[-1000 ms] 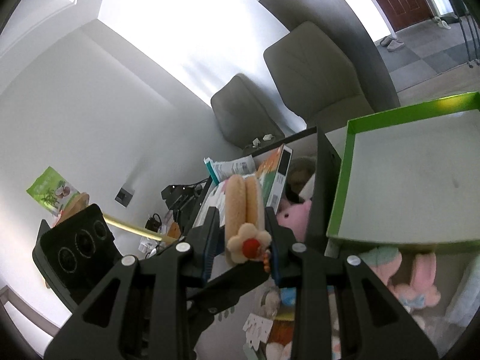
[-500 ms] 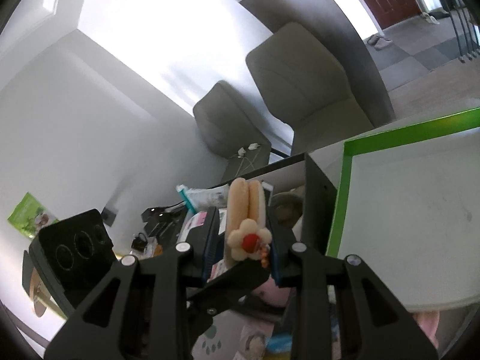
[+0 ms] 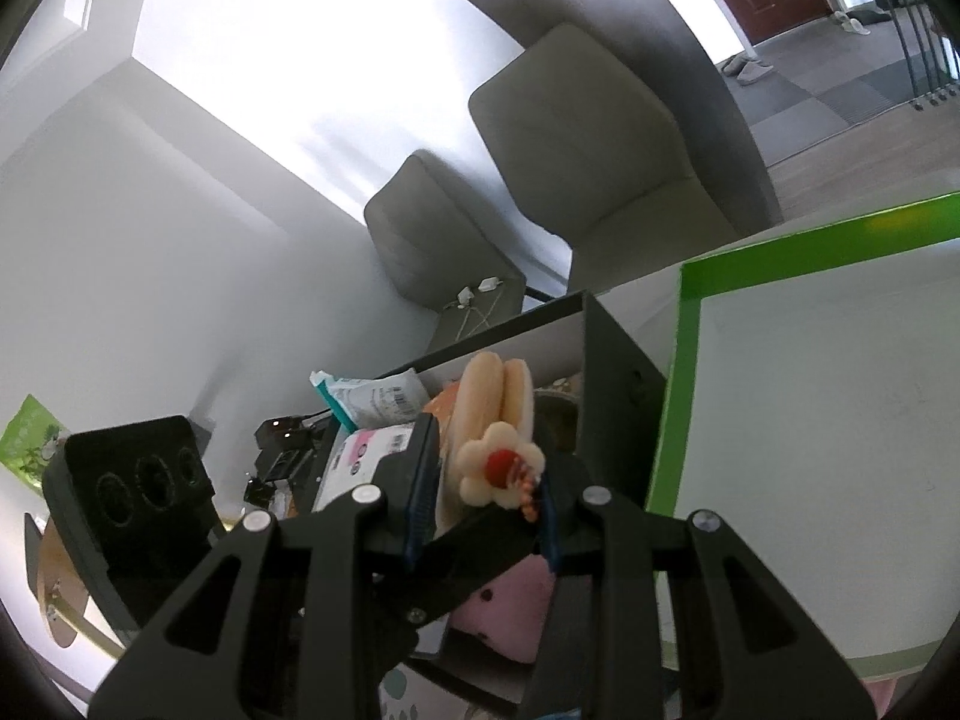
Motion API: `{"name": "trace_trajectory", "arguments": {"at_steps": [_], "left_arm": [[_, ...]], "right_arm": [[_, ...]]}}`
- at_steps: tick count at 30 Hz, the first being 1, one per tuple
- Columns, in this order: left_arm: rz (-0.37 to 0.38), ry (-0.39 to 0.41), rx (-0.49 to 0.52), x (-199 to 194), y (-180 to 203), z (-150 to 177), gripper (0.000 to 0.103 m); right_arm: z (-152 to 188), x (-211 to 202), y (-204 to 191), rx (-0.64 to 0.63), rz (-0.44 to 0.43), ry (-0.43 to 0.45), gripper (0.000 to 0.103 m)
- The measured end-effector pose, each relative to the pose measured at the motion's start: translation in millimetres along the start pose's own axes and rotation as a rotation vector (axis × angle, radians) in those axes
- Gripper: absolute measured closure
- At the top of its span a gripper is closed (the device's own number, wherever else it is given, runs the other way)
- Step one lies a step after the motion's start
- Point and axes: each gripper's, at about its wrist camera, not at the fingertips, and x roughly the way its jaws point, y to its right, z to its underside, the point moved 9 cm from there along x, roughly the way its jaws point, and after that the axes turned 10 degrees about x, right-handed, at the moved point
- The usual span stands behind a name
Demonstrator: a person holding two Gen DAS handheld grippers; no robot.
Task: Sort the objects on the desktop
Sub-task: 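Lower the sponge into the dark box beside the pink plush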
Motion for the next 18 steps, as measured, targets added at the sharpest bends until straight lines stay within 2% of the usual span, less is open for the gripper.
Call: {"name": "trace_trajectory", "arguments": {"at_steps": [5, 7, 8, 9, 10, 11, 13, 18], "left_arm": [[0.005, -0.024, -0.016, -7.3, -1.9, 3.1, 0.052], [0.007, -0.025, -0.023, -13.6, -2.4, 3.1, 0.05], [0.009, -0.022, -0.024, -16.4, -2.5, 2.4, 0.044], [0.016, -0.017, -0.023, -20.4, -0.9, 2.0, 0.041], [-0.006, -0.022, -0.021, -22.4, -2.7, 0.9, 0.031], [-0.037, -0.029, -0.021, -23.6, -5.9, 0.4, 0.022], [-0.079, -0.029, -0.03, -28.0, -12.8, 1.9, 0.021], [-0.079, -0.019, -0.075, -30.8, -26.3, 3.7, 0.02]], "right_arm": [[0.8, 4.5, -0.8, 0.004, -0.001, 0.002, 0.071], [-0.1, 4.3, 0.2, 0.007, 0.003, 0.014, 0.059], [-1.3, 3.6, 0.8, 0.009, 0.005, 0.026, 0.054], [-2.4, 2.6, 1.6, 0.014, 0.005, 0.039, 0.045], [-2.8, 2.3, 2.2, 0.018, 0.006, 0.047, 0.043], [-4.0, 4.4, 2.2, 0.02, 0.002, 0.049, 0.043], [-3.4, 5.6, 1.3, 0.017, -0.005, 0.051, 0.043], [-3.0, 7.3, -0.6, 0.027, -0.027, 0.055, 0.043]]}}
